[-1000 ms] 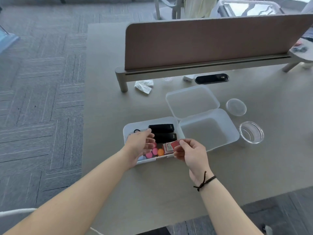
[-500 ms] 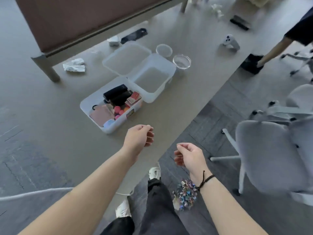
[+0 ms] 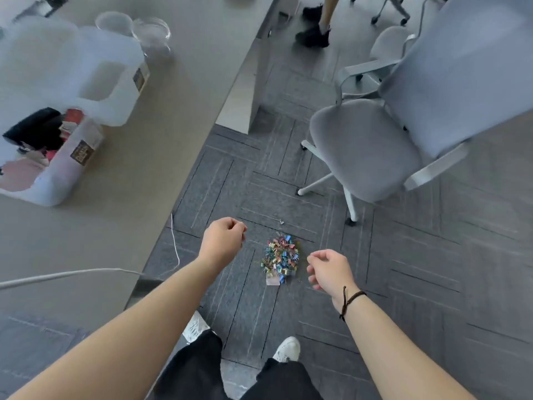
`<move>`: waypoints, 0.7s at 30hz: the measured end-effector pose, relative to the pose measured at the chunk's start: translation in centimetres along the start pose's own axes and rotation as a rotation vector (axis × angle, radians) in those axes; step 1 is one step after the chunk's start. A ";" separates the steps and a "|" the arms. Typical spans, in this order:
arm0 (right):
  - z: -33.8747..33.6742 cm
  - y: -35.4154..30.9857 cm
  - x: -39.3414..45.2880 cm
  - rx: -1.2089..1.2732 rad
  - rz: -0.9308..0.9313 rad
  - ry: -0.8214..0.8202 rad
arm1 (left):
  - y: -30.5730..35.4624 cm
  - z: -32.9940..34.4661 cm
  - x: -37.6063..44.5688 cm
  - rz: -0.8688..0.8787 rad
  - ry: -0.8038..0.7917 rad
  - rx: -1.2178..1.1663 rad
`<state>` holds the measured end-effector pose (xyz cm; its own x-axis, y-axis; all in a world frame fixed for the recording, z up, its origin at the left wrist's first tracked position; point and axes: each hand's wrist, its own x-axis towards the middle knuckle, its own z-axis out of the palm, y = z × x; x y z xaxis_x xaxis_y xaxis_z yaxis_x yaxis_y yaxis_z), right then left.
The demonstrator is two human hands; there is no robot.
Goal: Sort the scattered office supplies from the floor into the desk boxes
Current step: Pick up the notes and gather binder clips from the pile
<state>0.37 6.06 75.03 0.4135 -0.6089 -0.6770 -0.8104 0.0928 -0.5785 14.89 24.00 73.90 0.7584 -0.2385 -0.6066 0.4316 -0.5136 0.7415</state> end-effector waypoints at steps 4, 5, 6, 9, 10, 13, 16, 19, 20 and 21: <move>-2.8 7.4 4.5 -0.027 0.051 0.007 | -3.3 7.5 2.2 0.060 -0.002 0.176; -3.2 9.4 6.1 -0.037 0.054 0.009 | -4.4 9.7 3.1 0.076 -0.011 0.215; -3.5 11.4 7.9 -0.055 0.049 0.010 | -5.9 11.8 4.1 0.092 -0.018 0.259; -3.5 17.4 13.9 -0.124 0.020 0.020 | -11.1 17.9 7.9 0.121 -0.042 0.398; -3.1 19.3 15.9 -0.142 0.014 0.021 | -13.1 19.7 9.3 0.132 -0.056 0.452; -0.9 25.3 22.4 -0.216 -0.017 0.012 | -19.2 24.2 14.1 0.165 -0.078 0.646; 3.0 30.8 28.7 -0.279 -0.033 -0.033 | -25.6 27.4 19.5 0.182 -0.078 0.835; 7.6 35.9 35.3 -0.407 -0.083 -0.098 | -32.3 30.1 25.4 0.186 -0.073 1.004; 9.2 37.5 37.7 -0.453 -0.104 -0.111 | -34.6 31.0 27.4 0.197 -0.081 1.048; 10.8 39.1 39.9 -0.495 -0.121 -0.121 | -36.9 31.9 29.3 0.219 -0.099 1.093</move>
<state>-10.32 -6.14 20.45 0.5378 -0.4941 -0.6831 -0.8408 -0.3737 -0.3917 5.61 9.66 19.66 0.7020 -0.4520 -0.5504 -0.4043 -0.8891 0.2144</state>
